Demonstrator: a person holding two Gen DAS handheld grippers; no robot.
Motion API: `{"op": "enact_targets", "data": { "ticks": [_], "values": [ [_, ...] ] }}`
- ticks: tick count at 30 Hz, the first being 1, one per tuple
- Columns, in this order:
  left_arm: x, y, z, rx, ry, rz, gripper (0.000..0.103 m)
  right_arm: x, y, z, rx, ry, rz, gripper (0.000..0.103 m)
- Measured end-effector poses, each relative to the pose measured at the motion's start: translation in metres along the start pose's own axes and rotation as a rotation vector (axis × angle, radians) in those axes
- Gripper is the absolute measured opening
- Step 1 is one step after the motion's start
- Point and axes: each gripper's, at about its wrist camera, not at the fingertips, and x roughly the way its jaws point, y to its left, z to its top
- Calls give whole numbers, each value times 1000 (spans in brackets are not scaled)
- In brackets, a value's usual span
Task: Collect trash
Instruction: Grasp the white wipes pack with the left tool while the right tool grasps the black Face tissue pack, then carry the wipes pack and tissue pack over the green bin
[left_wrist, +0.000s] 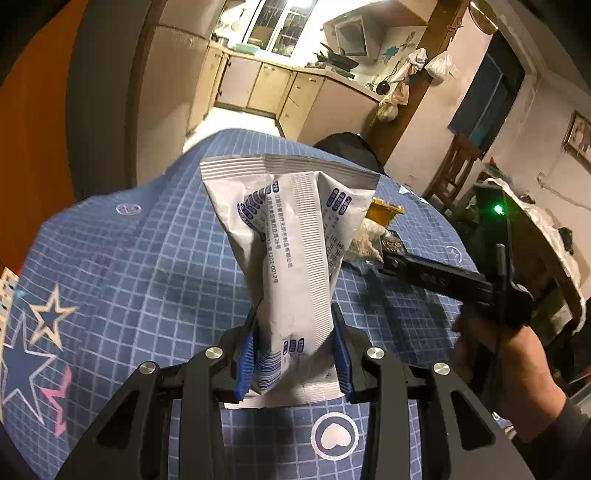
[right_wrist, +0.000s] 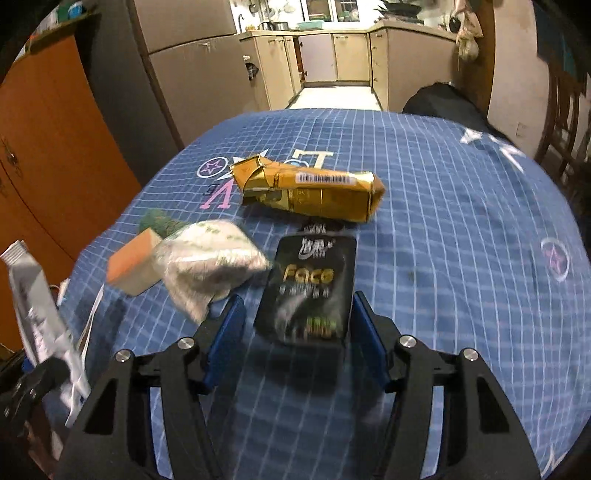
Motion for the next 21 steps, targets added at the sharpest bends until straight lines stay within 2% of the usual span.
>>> {"op": "enact_targets", "data": {
  "ticks": [2, 3, 8, 15, 21],
  "values": [
    [0, 2, 2, -7, 0, -13, 37, 2, 0, 2, -3, -4, -16, 54],
    [0, 3, 2, -7, -2, -16, 37, 2, -2, 1, -3, -6, -27, 46],
    [-3, 6, 0, -12, -13, -14, 37, -5, -9, -4, 25, -31, -22, 38],
    [-19, -1, -3, 8, -39, -31, 37, -62, -15, -32, 57, -125, 3, 37],
    [-31, -30, -6, 45, -49, -68, 37, -124, -14, -67, 54, -208, -1, 37]
  ]
}}
